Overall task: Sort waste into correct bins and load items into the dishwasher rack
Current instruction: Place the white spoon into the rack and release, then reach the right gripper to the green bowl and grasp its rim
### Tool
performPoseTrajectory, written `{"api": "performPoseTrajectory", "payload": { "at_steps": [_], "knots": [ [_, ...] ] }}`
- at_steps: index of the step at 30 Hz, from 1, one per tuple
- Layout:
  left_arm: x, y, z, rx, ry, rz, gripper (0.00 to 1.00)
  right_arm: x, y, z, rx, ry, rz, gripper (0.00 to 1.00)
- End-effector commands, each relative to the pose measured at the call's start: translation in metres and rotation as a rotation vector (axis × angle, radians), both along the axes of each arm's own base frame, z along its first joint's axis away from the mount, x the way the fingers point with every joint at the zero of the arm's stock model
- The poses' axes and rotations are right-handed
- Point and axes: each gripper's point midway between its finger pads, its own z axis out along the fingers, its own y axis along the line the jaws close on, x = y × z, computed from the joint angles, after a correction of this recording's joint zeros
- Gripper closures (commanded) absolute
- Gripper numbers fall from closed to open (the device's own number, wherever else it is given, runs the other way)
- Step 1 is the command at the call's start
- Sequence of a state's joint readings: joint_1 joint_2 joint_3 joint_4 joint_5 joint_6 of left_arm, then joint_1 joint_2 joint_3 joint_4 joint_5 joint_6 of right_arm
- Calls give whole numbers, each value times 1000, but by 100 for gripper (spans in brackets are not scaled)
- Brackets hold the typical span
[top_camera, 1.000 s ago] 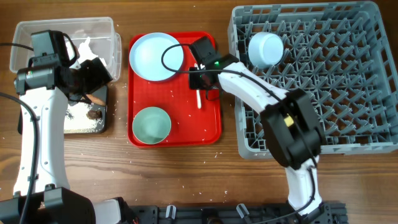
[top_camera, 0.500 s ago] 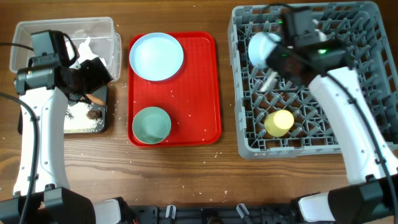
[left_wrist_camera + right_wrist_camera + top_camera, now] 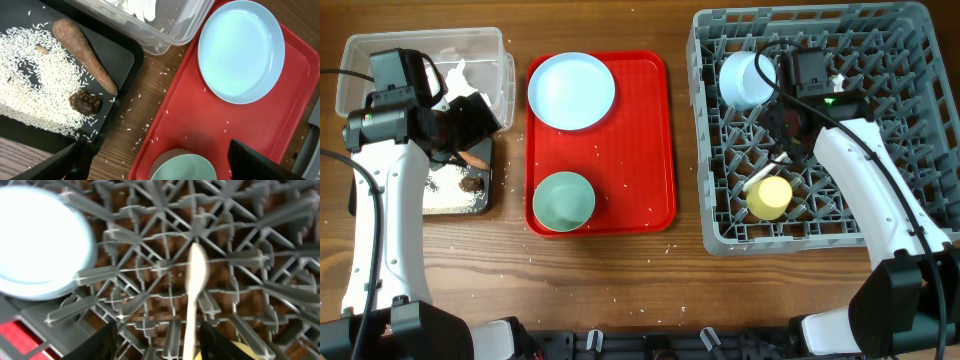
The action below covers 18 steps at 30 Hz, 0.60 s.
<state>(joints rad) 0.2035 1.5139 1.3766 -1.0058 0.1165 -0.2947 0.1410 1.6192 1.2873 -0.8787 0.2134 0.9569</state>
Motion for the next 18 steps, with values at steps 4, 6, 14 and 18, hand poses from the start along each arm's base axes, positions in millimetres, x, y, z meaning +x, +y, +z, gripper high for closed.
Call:
{"api": "performPoseTrajectory", "payload": {
  "at_steps": [4, 6, 14, 18],
  "knots": [
    [3, 3, 2, 5, -6, 11, 12, 22, 88, 91, 125, -312, 656, 24],
    [3, 3, 2, 5, -6, 12, 12, 13, 120, 97, 151, -334, 746, 24],
    [-1, 32, 2, 100, 11, 148, 12, -28, 264, 27, 256, -189, 1041, 25],
    [-8, 52, 1, 95, 16, 233, 9, -46, 313, -29, 304, -94, 1149, 28]
  ]
}}
